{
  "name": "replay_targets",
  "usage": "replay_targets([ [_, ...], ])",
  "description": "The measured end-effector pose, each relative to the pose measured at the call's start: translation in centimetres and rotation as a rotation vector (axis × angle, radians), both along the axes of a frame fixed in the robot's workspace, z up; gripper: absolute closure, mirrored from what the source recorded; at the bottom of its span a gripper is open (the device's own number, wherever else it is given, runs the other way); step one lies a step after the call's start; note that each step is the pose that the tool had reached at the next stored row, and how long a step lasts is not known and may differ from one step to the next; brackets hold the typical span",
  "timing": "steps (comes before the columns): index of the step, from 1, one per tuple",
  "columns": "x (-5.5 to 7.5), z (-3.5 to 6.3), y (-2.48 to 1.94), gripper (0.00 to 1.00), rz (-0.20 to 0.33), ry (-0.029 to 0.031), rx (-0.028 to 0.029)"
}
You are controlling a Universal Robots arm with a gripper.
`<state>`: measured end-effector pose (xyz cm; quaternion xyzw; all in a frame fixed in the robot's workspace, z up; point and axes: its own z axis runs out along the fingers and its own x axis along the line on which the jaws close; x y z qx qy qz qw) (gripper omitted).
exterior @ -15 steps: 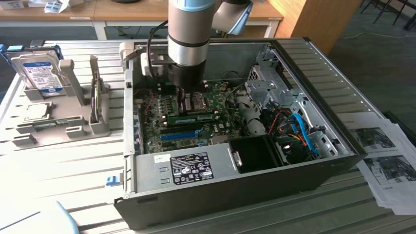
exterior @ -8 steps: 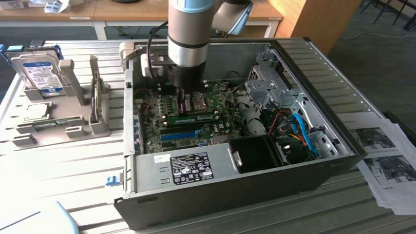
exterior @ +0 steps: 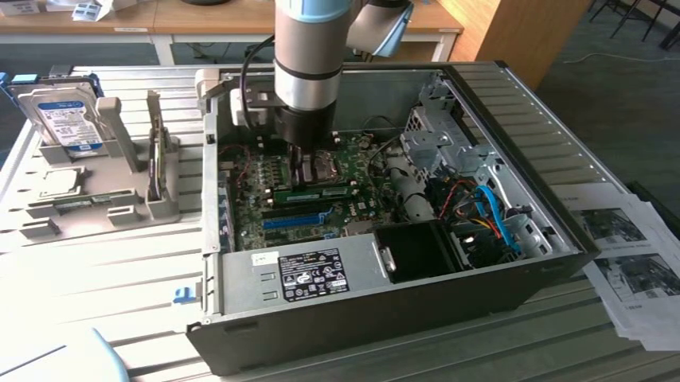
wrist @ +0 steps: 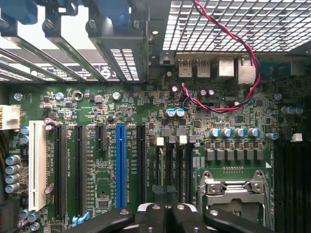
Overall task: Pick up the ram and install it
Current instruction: 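Press down the ram until it locks into place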
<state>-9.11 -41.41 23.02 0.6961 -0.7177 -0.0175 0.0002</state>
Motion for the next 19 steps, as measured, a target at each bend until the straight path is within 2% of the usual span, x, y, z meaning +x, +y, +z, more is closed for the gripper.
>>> replay_targets([
  [19, 0.0, -0.36, 0.0, 0.91, 0.0, 0.0001, -0.0002],
])
